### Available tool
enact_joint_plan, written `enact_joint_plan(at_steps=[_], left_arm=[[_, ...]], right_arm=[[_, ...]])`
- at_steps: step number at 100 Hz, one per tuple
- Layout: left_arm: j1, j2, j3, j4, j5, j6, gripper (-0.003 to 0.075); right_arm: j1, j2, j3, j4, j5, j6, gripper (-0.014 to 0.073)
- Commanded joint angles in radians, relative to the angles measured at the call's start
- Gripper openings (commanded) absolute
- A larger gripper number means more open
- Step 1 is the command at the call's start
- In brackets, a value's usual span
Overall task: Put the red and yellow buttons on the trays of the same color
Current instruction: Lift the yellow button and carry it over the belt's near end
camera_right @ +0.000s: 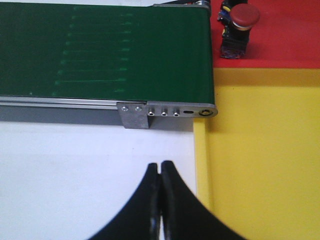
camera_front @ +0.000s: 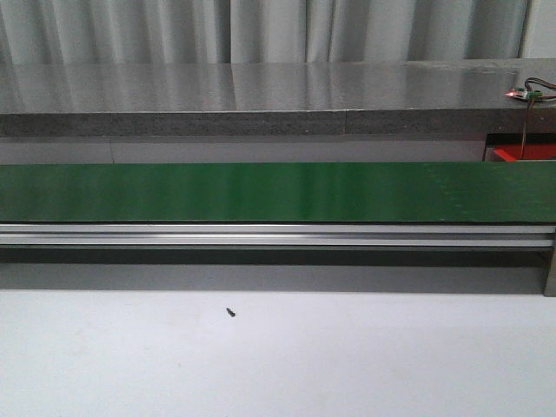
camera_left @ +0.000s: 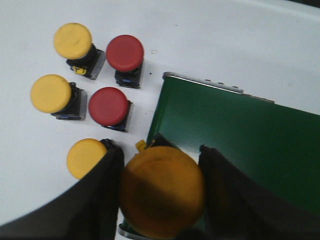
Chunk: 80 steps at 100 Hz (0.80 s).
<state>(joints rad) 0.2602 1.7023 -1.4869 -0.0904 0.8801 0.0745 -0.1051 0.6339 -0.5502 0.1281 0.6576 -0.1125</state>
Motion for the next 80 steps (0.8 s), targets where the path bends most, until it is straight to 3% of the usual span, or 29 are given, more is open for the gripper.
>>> enact_joint_plan(at_steps=[1,18,33,80], left_arm=[[-0.025,-0.038,-0.021,-0.006,-0.034,-0.003,0.0158],[-0.068,0.002,-0.020,-0.008,0.015,-0.003,0.0158],[-0.103,0.011,-0.018,-0.002,-0.020,-0.003,0.0158],[-0.105,0.035,-0.018,-0.001,-0.024,0.019,0.0160]], right_arm=[[0.001,-0.002,-0.024,-0.007,-0.061,-0.002,-0.0066],[0.001,-0.002,-0.024,-0.007,-0.061,-0.002,-0.0066],[0.001,-0.002,-0.024,-0.007,-0.061,-0.002,-0.0066],[0.001,-0.002,-0.024,-0.007,-0.061,-0.002,-0.0066]])
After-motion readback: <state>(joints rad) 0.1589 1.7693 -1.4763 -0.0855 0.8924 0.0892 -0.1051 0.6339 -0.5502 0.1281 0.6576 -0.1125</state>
